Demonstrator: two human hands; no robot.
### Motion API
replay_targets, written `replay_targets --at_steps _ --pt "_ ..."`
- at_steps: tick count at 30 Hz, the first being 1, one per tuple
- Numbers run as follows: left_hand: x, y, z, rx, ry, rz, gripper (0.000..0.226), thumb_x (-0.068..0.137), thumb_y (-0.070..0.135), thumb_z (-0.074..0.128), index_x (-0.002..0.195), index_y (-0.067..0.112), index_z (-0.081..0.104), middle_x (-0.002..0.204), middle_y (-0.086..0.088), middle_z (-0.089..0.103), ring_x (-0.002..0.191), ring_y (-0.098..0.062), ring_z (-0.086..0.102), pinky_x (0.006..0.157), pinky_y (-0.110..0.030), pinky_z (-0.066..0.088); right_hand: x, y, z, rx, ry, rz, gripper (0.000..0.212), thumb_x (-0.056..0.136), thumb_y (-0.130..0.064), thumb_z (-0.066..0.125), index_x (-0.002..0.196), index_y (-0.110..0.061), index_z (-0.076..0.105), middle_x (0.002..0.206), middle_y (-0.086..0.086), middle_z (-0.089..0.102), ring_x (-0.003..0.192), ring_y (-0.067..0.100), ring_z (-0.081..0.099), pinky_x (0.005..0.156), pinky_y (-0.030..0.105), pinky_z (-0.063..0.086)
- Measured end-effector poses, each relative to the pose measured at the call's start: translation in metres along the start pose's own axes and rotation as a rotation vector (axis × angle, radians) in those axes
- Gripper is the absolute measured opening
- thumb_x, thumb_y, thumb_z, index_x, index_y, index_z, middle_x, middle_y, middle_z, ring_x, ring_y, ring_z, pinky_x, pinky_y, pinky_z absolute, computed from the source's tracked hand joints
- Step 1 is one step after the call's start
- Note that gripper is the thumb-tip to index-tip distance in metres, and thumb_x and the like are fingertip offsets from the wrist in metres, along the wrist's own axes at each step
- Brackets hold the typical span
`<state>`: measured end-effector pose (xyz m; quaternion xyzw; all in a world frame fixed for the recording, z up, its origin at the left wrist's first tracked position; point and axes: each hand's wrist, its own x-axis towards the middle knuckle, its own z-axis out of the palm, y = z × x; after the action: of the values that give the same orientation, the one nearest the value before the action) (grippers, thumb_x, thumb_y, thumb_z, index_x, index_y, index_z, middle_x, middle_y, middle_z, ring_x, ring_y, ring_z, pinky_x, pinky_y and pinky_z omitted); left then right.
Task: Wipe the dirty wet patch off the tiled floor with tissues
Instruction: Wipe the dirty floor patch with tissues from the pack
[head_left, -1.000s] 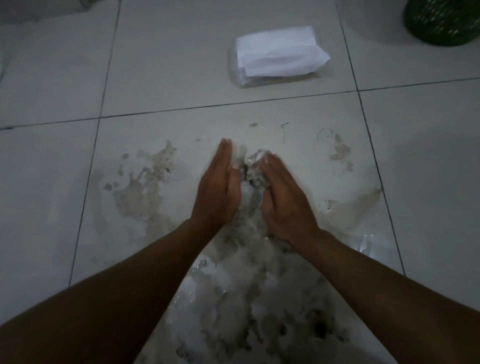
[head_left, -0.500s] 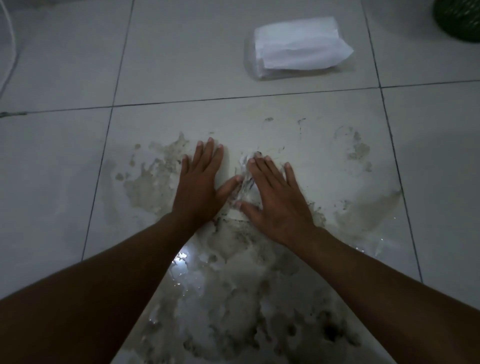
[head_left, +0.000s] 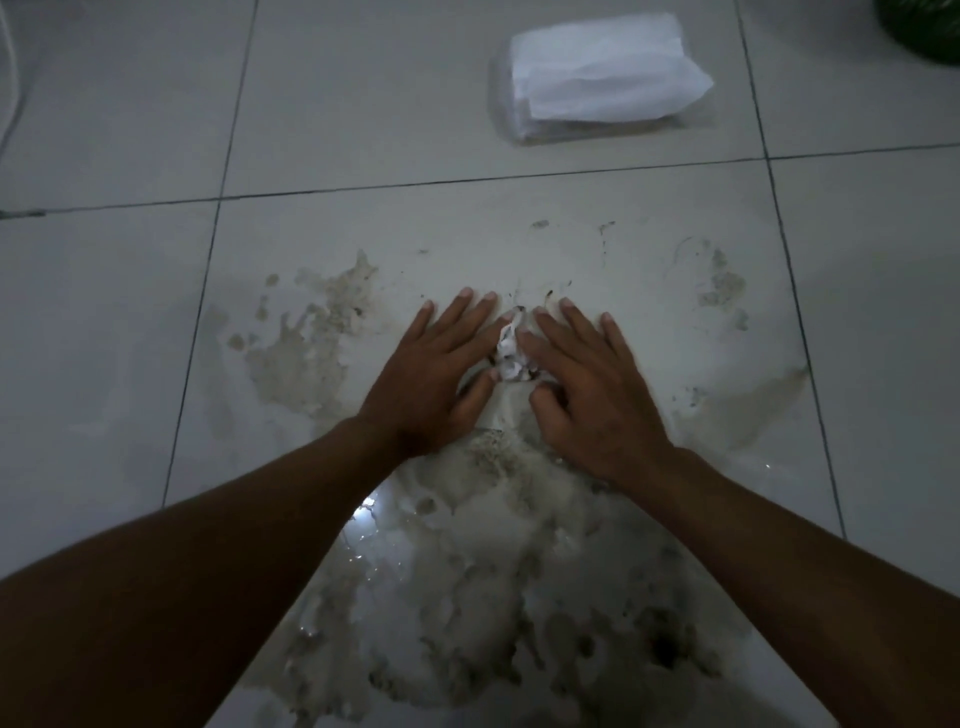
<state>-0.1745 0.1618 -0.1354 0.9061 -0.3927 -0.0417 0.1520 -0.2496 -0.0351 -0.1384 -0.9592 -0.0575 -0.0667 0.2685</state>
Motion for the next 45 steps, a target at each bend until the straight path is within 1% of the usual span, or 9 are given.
replay_targets --at_steps 5,10,14,18,21,27,34,41,45 --pt "0.008 0.014 0.006 0.016 0.058 0.055 0.043 0.101 0.031 0.040 0.138 0.016 0.054 0.154 -0.009 0.040 0.147 -0.027 0.027 0.117 -0.049 0.027 -0.012 0.004 -0.013 -0.096 0.160 0.143 0.052 0.078 -0.018 0.053 0.129 -0.018 0.060 0.130 0.002 0.058 0.111 0.023 0.053 0.086 0.037 0.037" --pt "0.015 0.022 0.011 0.017 0.049 -0.018 0.043 0.099 0.038 0.042 0.139 0.024 0.054 0.154 -0.009 0.039 0.147 -0.027 0.027 0.117 -0.051 0.026 -0.008 0.004 -0.013 0.096 0.246 0.226 0.035 0.085 -0.007 0.051 0.117 -0.011 0.066 0.107 0.005 0.066 0.097 0.025 0.061 0.085 0.039 0.050" --pt "0.013 0.021 0.009 0.006 0.034 -0.158 0.058 0.098 0.046 0.034 0.149 0.019 0.039 0.158 -0.008 0.032 0.150 -0.023 0.019 0.120 -0.048 0.019 -0.004 -0.018 -0.012 0.053 0.250 0.161 0.035 0.090 -0.017 0.046 0.117 -0.011 0.067 0.122 0.006 0.065 0.114 0.024 0.057 0.097 0.037 0.043" --pt "0.008 0.014 0.009 0.060 0.009 -0.205 0.059 0.101 0.037 0.024 0.152 0.009 0.030 0.161 -0.010 0.023 0.151 -0.023 0.013 0.122 -0.049 0.015 -0.011 -0.019 0.016 -0.055 0.073 -0.037 0.039 0.096 -0.012 0.041 0.130 -0.006 0.060 0.145 0.015 0.048 0.139 0.029 0.039 0.112 0.046 0.034" --pt "0.009 0.015 0.013 0.061 0.000 -0.272 0.061 0.102 0.037 0.020 0.156 0.008 0.018 0.164 -0.008 0.012 0.152 -0.020 0.003 0.123 -0.044 0.004 -0.007 0.004 0.025 -0.109 0.074 -0.065 0.044 0.090 0.001 0.043 0.133 0.000 0.056 0.147 0.018 0.045 0.138 0.032 0.040 0.110 0.050 0.038" --pt "0.010 0.017 0.019 0.068 0.038 -0.300 0.060 0.102 0.033 0.019 0.156 0.007 0.015 0.164 -0.008 0.010 0.152 -0.019 0.001 0.124 -0.043 0.002 0.040 0.008 0.016 -0.065 0.094 0.176 0.044 0.094 0.000 0.037 0.136 0.004 0.050 0.149 0.019 0.041 0.142 0.032 0.033 0.118 0.041 0.023" --pt "0.010 0.018 0.020 0.042 0.079 -0.315 0.059 0.101 0.031 0.021 0.155 0.006 0.020 0.163 -0.009 0.016 0.152 -0.018 0.006 0.124 -0.040 0.004 0.012 0.021 -0.003 -0.030 -0.075 -0.227 0.046 0.089 -0.007 0.038 0.130 0.001 0.059 0.143 0.017 0.049 0.135 0.029 0.044 0.114 0.043 0.034" --pt "0.011 0.018 0.019 0.044 0.083 -0.311 0.059 0.101 0.031 0.021 0.155 0.006 0.021 0.163 -0.008 0.016 0.152 -0.018 0.005 0.123 -0.040 0.004 0.041 0.014 0.011 -0.056 0.064 0.150 0.049 0.090 0.003 0.038 0.138 0.002 0.048 0.152 0.017 0.038 0.143 0.028 0.030 0.119 0.035 0.017" --pt "0.010 0.016 0.020 0.044 0.088 -0.306 0.059 0.101 0.031 0.023 0.153 0.005 0.027 0.162 -0.009 0.020 0.151 -0.019 0.010 0.123 -0.040 0.008 0.025 0.009 0.007 -0.042 -0.073 -0.168 0.048 0.088 -0.007 0.036 0.131 0.001 0.057 0.143 0.017 0.049 0.135 0.028 0.045 0.116 0.038 0.029"
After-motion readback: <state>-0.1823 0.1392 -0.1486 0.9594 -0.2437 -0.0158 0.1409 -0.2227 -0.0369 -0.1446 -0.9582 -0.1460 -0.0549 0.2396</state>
